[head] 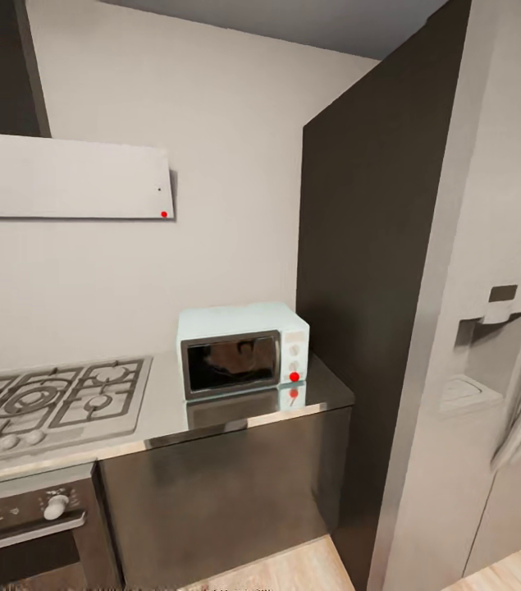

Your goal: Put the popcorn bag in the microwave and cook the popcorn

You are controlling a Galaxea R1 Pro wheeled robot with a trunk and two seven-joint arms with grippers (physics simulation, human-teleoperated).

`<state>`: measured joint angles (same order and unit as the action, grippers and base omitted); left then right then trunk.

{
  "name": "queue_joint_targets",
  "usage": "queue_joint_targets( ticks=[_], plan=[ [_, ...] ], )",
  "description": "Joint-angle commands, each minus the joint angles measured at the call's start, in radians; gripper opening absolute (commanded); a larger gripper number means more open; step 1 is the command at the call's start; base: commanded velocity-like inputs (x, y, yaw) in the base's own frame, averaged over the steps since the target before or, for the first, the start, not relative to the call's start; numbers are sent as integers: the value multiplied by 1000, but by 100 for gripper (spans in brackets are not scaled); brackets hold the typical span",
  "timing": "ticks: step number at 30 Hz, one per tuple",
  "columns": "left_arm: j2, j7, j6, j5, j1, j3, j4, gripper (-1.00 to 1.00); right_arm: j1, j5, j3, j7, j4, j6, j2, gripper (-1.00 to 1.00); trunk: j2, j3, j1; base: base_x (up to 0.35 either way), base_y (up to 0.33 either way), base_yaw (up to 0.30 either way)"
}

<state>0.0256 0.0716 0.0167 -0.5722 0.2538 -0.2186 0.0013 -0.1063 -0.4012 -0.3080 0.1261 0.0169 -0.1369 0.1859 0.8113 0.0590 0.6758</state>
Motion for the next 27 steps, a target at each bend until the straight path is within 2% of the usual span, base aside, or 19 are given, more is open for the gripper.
queue_joint_targets(
  ticks=[1, 12, 16, 20, 27],
  plan=[
    [0, 4, 2, -8, 1, -8, 0, 100, -1, -7, -8, 3, 1, -4, 1, 100, 1, 3, 0, 0, 0, 206],
    [4, 4, 2, -6, 1, -8, -1, 100, -1, -7, -11, 3, -6, -8, 1, 100, 1, 18, 0, 0, 0, 182],
    [7, 5, 2, -14, 1, -7, -1, 100, -1, -7, -10, 4, -65, -4, 0, 100, 1, 24, 0, 0, -4, 179],
    [8, 5, 2, -47, 1, -7, -1, 100, -1, -7, -8, 4, -76, -5, -2, 100, 1, 29, 0, 0, -205, 207],
    [8, 5, 2, -56, 1, -7, -1, 100, -1, -6, -8, 4, -77, -10, -2, 100, 1, 33, 0, 0, -277, 125]
  ],
)
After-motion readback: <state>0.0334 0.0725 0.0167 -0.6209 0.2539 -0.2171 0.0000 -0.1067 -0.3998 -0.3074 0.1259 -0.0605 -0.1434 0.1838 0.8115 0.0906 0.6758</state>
